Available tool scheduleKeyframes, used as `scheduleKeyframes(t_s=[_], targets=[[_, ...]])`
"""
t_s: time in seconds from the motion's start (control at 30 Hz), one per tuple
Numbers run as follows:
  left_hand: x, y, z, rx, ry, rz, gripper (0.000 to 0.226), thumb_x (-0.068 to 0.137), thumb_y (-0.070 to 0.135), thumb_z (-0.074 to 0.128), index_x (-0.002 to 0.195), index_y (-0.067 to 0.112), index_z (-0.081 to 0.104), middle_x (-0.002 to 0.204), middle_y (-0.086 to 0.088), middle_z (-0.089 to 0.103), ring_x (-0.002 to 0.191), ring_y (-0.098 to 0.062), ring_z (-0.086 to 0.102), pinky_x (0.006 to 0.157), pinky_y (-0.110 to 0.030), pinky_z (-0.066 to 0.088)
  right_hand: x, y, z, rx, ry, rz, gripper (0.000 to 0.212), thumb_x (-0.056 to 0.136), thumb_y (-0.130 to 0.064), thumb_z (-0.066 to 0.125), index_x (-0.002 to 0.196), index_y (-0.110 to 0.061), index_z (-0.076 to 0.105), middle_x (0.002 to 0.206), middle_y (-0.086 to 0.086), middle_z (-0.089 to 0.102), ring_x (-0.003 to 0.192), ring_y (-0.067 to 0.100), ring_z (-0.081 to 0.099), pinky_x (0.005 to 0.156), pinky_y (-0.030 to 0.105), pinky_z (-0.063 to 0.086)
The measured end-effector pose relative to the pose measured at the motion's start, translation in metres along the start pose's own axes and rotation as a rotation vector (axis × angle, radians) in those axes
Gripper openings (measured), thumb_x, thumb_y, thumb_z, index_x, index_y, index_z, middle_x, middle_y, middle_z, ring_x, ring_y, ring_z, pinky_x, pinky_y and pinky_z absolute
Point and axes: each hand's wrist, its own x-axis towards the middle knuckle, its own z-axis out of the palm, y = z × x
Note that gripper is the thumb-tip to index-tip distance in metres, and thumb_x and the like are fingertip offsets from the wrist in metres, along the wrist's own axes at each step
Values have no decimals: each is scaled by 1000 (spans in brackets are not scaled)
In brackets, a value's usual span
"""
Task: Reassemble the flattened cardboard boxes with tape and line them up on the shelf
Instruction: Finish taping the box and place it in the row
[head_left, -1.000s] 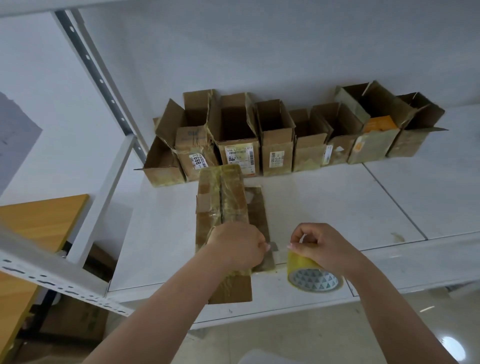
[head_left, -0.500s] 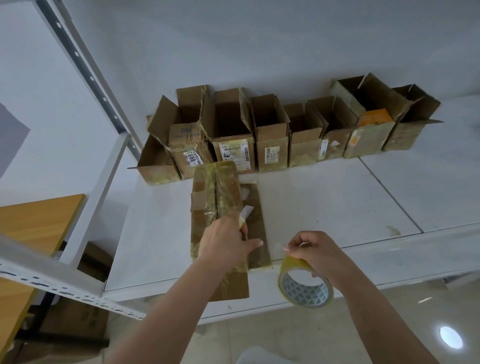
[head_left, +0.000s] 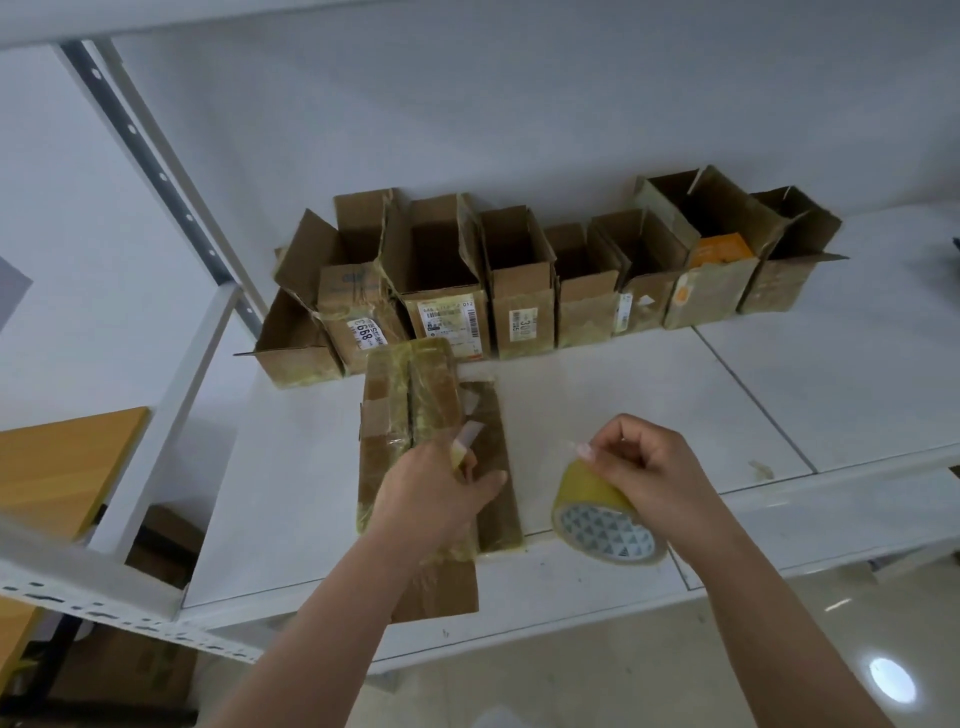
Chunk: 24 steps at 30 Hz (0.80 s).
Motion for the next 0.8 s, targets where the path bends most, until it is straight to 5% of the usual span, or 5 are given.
scheduleKeyframes(t_s=[0.13, 0.27, 0.53, 0.63, 0.8], targets=[[-14, 21, 0, -469, 7, 73, 68, 52, 83, 68, 98, 33, 61, 88, 17, 69, 78, 9, 64, 61, -8, 47, -3, -12, 9, 31, -39, -39, 16, 87, -17, 70, 72, -19, 64, 68, 0, 67, 65, 13, 61, 62, 28, 49], [-16, 33, 13, -513, 123, 100, 26, 73, 44, 83, 69, 23, 66, 57, 12, 63, 50, 0, 53, 51, -15, 41, -2, -12, 17, -81, 23, -101, 15, 85, -29, 71, 73, -26, 64, 67, 2, 65, 68, 28, 61, 67, 46, 52], [-32, 48, 28, -1147, -21, -157, 29, 87, 24, 73, 64, 15, 57, 49, 4, 36, 43, -10, 29, 42, -19, 28, 3, -8, 29, -139, 300, -338, 34, 78, -63, 62, 100, -37, 64, 63, -15, 63, 62, 9, 61, 60, 40, 53], [-35, 45, 29, -1129, -21, -190, 28, 87, 23, 73, 65, 13, 58, 49, 3, 38, 44, -11, 31, 42, -20, 29, 6, 0, 32, -239, 308, -360, 59, 82, -62, 57, 136, -40, 46, 55, -9, 57, 55, 11, 57, 53, 30, 48], [-32, 25, 5, -760, 243, -74, 16, 86, 26, 72, 75, 16, 72, 52, 8, 62, 40, -3, 44, 41, -15, 38, 20, 16, 34, -447, 461, -339, 34, 91, -47, 58, 122, -33, 57, 57, -17, 53, 52, 4, 52, 48, 21, 34]])
